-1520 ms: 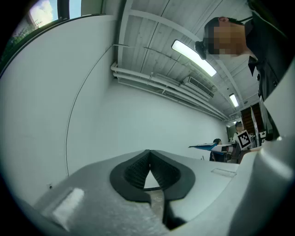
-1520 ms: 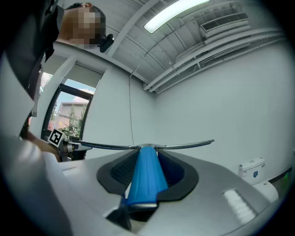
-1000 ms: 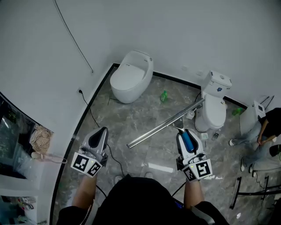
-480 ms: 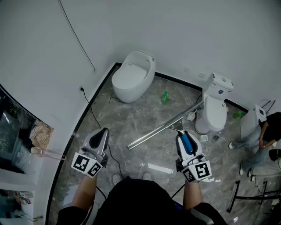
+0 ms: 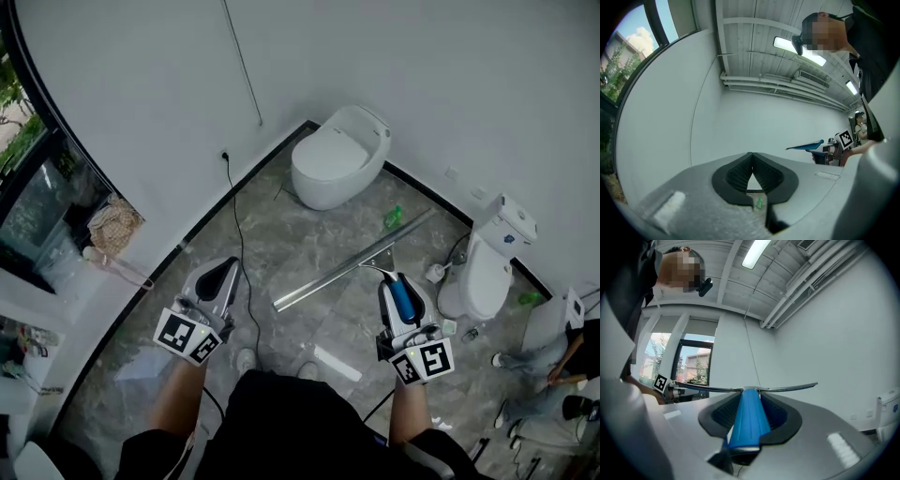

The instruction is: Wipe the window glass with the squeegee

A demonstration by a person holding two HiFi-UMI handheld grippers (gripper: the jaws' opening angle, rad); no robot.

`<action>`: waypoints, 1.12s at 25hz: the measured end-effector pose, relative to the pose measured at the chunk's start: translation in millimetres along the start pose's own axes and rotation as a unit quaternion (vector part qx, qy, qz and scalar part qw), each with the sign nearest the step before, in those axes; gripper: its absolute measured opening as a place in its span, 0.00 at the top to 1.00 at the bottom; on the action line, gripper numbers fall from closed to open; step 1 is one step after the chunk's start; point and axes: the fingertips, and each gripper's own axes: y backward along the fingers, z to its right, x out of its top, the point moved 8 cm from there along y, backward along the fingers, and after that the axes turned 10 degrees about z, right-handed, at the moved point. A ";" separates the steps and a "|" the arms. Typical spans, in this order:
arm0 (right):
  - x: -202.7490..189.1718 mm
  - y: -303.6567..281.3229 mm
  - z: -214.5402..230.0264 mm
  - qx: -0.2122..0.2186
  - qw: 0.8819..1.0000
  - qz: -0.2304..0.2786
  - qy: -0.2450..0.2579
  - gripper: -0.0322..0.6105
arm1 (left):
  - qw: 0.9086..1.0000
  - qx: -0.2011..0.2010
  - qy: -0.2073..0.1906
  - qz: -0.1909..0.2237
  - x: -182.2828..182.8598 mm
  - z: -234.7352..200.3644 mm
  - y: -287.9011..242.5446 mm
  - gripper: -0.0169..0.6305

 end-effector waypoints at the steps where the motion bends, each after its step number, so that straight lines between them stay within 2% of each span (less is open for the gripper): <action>1: -3.9 -8.4 -3.2 0.016 1.000 -0.001 -0.006 0.74 | 1.000 0.012 -0.006 -0.001 3.0 -1.8 7.6 0.97; 8: -22.8 -60.2 -47.4 0.104 0.994 -0.011 -0.029 0.74 | 0.995 0.091 -0.030 0.008 29.6 -26.2 70.7 0.97; 18: -28.8 -123.9 -127.2 0.170 0.984 0.001 -0.055 0.74 | 0.984 0.161 -0.075 0.018 71.6 -83.4 148.9 0.97; 24: -42.1 -160.4 -181.9 0.217 0.974 -0.006 -0.061 0.74 | 0.975 0.204 -0.087 0.028 88.0 -111.2 199.7 0.97; 28: -52.3 -190.5 -228.1 0.256 0.964 -0.007 -0.068 0.74 | 0.965 0.242 -0.099 0.033 101.4 -131.7 241.0 0.97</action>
